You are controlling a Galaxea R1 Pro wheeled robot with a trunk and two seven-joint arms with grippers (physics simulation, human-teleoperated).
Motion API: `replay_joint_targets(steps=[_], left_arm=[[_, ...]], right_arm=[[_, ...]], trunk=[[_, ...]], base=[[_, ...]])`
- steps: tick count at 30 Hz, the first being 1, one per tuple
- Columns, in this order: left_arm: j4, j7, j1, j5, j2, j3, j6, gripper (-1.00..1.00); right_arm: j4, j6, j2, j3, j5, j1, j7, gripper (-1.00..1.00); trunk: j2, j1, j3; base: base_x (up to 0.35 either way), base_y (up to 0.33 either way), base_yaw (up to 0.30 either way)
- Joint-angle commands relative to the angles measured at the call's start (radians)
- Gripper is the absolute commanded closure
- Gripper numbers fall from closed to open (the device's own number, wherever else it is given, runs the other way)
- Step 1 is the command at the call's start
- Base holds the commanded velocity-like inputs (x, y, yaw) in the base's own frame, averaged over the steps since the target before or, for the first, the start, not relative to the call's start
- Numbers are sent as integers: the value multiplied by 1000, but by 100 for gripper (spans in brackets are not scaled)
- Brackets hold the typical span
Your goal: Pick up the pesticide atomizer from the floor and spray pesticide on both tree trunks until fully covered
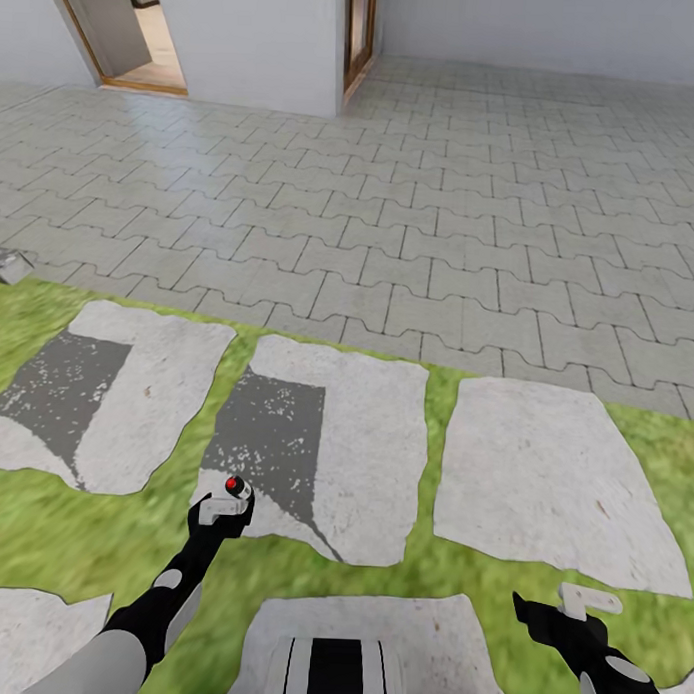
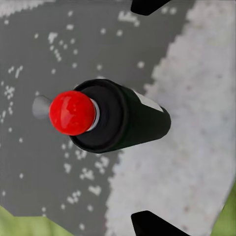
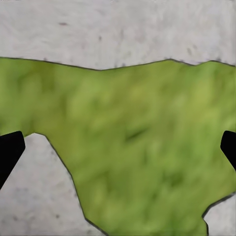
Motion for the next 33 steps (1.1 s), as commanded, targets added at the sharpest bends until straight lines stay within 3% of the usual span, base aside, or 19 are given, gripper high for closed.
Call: replay_joint_targets(steps=[1, 14, 27, 33], left_arm=[[1, -7, -1, -7, -1, 9, -3, -100], [1, -7, -1, -7, -1, 9, -4, -100], [1, -7, -1, -7, -1, 9, -4, -100], [1, -7, -1, -7, -1, 9, -4, -100]], right_arm=[[-1, 5, 0, -1, -4, 0, 2, -100], [-1, 5, 0, -1, -4, 0, 2, -100], [-1, 5, 0, -1, -4, 0, 2, -100], [-1, 5, 0, -1, -3, 0, 1, -100]], trunk=[[0, 0, -1], [0, 0, -1], [0, 0, -1], [0, 0, -1]], base=[[44, 0, 0], [105, 0, 0], [-3, 0, 0], [-177, 0, 0]])
